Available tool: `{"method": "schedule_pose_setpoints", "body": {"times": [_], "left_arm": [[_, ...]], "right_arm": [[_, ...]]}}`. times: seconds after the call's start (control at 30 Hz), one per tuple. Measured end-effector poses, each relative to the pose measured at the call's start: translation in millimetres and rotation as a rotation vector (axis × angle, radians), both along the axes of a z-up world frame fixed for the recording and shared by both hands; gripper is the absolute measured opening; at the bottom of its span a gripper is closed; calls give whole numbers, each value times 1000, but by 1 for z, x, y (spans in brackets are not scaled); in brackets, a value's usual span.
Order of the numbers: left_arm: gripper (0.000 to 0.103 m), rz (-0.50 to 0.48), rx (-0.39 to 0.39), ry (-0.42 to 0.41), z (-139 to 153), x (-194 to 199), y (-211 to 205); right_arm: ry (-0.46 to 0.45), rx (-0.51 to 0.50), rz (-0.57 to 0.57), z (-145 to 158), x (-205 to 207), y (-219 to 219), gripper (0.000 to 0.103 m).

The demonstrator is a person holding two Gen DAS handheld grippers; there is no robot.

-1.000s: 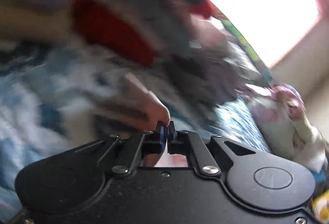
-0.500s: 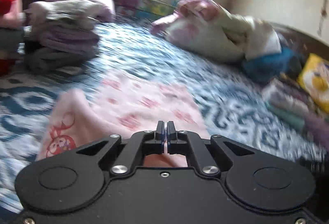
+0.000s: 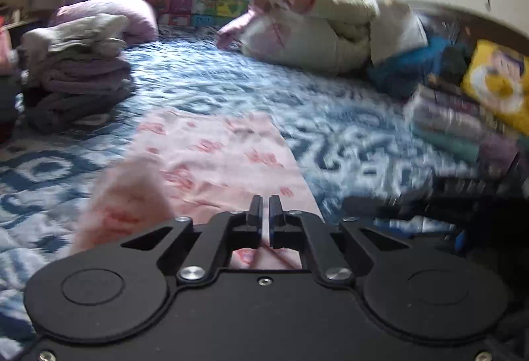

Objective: Fold clothes

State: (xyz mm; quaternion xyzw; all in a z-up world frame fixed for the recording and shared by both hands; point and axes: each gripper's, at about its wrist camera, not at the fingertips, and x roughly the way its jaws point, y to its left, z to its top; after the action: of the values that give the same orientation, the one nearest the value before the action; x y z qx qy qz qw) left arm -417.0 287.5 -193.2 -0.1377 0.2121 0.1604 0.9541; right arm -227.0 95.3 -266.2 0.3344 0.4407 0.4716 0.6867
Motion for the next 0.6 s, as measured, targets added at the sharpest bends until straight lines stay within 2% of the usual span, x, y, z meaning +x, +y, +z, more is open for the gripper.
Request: {"method": "schedule_pose_setpoints", "body": {"times": [0.13, 0.17, 0.23, 0.37, 0.6], "left_arm": [[12, 82, -42, -48, 6, -25, 31], [20, 103, -54, -44, 5, -30, 38], [28, 135, -79, -41, 1, -38, 50], [29, 180, -109, -41, -2, -50, 68], [32, 185, -138, -67, 1, -62, 83]], "right_arm": [[-79, -75, 56, 13, -3, 28, 40], [-85, -88, 62, 15, -3, 34, 40], [-97, -116, 74, 19, -1, 46, 40], [-105, -165, 96, 22, 5, 71, 40], [-118, -246, 116, 20, 12, 100, 40]]}}
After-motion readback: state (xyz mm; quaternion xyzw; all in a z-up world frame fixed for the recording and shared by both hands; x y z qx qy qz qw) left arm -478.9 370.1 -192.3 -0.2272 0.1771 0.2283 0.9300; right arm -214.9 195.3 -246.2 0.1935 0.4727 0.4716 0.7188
